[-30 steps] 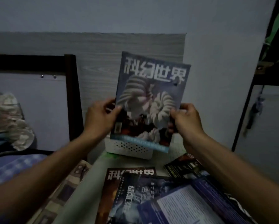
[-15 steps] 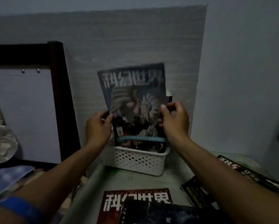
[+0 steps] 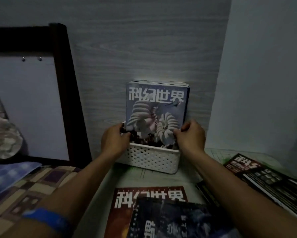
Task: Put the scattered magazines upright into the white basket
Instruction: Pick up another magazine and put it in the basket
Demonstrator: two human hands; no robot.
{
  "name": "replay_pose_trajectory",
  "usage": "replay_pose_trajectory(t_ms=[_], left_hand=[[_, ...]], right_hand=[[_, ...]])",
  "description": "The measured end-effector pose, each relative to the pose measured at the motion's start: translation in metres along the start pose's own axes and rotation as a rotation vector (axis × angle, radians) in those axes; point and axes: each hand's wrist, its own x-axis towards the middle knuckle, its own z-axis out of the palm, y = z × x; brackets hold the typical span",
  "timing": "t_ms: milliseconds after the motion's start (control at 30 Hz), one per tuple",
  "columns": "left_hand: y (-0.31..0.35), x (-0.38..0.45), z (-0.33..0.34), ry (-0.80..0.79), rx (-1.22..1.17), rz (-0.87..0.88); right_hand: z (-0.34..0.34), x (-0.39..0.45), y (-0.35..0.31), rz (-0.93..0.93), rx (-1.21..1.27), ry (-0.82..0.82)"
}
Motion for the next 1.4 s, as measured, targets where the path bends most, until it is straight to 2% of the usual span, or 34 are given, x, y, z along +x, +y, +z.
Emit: replay_pose_trajectory(t_ms=[133,200,267,367,467,533,600,700,767,867,933,1000,1100,1133,1233,1300,1400], left_hand=[[0.008,-0.017,-0.017,-0.103,-0.061,0.028],[0.013,-0.037,-0.031,-0.071,-0.096,0.076],[0.027,-0.078,-0.043,-0.129,-0.104,0.202],[0.063,-0.149,-0.058,-0.453,0.027,0.379],[0.095,-0.198,-0.053,-0.765,0.200,0.432],[0.112,-0.223,-0.044,-0.859,0.312,0.477],[0.122,-0.237,-0.036,-0.859,0.358,0.472],[0.126,-0.243,-0.035,-0.919,0.260,0.265],[0.122,-0.244,-0.037,-1.023,0.026,0.087],[0.126,-0.249,-0.046,-1.085,-0.253,-0.119],[0.134,-0.253,-0.054,-1.057,-0.447,-0.267],[0.140,-0.253,-0.062,-0.992,-0.594,-0.341],[0.141,-0.248,-0.080,-0.887,-0.687,-0.365],[0.141,-0.246,-0.088,-0.861,-0.693,-0.374],[0.149,-0.240,-0.116,-0.716,-0.861,-0.378],[0.162,-0.235,-0.133,-0.540,-1.032,-0.308],[0.179,-0.223,-0.154,-0.357,-1.061,-0.048]], right_hand=[[-0.032,-0.009,-0.010,0.006,0.196,-0.251],[-0.064,-0.026,-0.001,-0.092,0.149,-0.338],[-0.115,-0.059,0.016,-0.242,-0.053,-0.505],[-0.190,-0.098,0.037,-0.352,-0.335,-0.825],[-0.233,-0.120,0.043,-0.421,-0.480,-0.914],[-0.252,-0.138,0.042,-0.449,-0.494,-1.031],[-0.268,-0.163,0.047,-0.465,-0.544,-1.197],[-0.290,-0.198,0.063,-0.590,-0.707,-1.271],[-0.298,-0.212,0.066,-0.583,-0.737,-1.240],[-0.305,-0.221,0.072,-0.623,-0.694,-1.106],[-0.308,-0.225,0.075,-0.719,-0.672,-0.995],[-0.307,-0.231,0.077,-0.798,-0.644,-0.880],[-0.295,-0.236,0.082,-1.027,-0.621,-0.558],[-0.290,-0.237,0.080,-1.030,-0.548,-0.430],[-0.282,-0.228,0.051,-0.717,-0.134,-0.108],[-0.277,-0.212,0.021,-0.488,0.150,-0.053],[-0.268,-0.191,-0.023,-0.404,0.352,-0.041]])
